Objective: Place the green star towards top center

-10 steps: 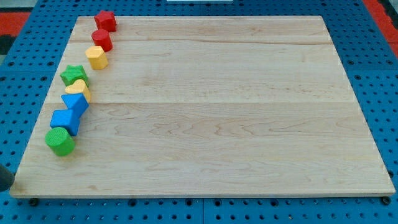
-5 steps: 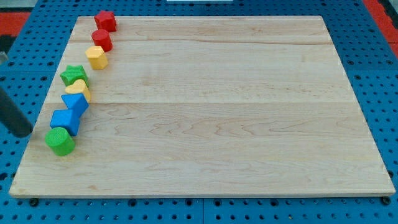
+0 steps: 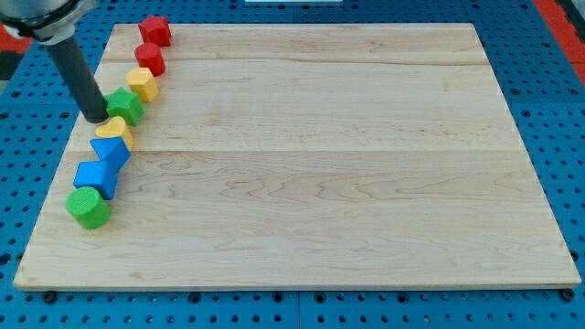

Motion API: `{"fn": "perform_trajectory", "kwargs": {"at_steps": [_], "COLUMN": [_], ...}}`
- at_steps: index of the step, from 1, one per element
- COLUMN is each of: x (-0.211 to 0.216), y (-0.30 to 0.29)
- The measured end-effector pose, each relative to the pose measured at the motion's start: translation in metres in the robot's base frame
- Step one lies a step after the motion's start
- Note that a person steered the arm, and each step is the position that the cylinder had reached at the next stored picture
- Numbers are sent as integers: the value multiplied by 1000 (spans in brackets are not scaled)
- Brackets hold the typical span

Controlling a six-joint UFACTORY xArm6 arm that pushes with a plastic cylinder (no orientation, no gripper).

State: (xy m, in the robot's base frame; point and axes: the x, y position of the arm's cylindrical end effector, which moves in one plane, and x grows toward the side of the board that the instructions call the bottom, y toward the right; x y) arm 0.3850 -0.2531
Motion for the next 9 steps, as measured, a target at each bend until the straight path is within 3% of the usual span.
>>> {"fn": "perform_trajectory", "kwargs": {"at_steps": [4,9], "x": [-20,-96], "y": [99,266]}}
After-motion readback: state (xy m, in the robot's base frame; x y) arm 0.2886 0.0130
